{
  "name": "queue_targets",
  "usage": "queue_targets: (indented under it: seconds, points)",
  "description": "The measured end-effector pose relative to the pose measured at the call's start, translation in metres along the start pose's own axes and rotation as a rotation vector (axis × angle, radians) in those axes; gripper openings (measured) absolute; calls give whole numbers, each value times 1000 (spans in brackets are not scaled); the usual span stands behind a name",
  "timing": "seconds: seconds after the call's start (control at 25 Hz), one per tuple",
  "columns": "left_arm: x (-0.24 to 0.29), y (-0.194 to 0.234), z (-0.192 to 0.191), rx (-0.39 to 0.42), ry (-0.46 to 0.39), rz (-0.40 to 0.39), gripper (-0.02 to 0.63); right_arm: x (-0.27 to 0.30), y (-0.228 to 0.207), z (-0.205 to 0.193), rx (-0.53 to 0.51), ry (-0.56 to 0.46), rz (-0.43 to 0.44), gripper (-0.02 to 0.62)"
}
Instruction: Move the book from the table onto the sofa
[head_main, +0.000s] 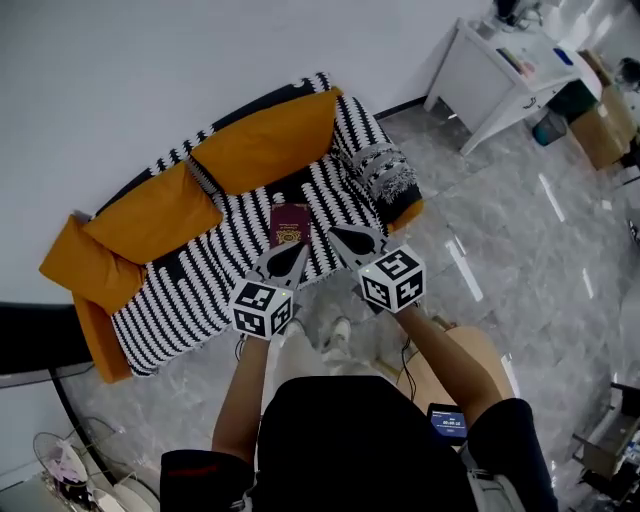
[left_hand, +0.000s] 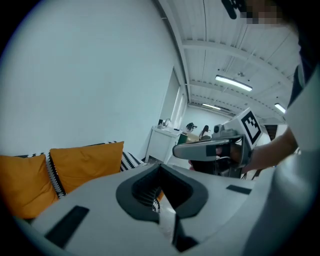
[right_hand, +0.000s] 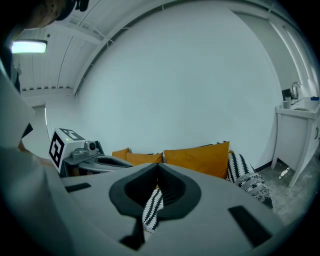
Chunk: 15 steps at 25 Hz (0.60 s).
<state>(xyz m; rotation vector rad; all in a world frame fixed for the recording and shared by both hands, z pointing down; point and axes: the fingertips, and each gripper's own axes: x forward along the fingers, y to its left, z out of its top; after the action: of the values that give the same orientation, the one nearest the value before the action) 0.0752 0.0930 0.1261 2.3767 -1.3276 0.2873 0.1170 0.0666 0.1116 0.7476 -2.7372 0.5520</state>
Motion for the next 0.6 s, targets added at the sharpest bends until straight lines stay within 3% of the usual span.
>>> queue_targets:
  seconds: [0.36, 0.6]
  points:
    - [-29, -5, 25, 10, -42, -4, 17, -2, 36, 27, -46, -44, 36, 17]
    - [-62, -4, 34, 31, -63, -4, 17, -6, 68, 37, -62, -70, 15, 17]
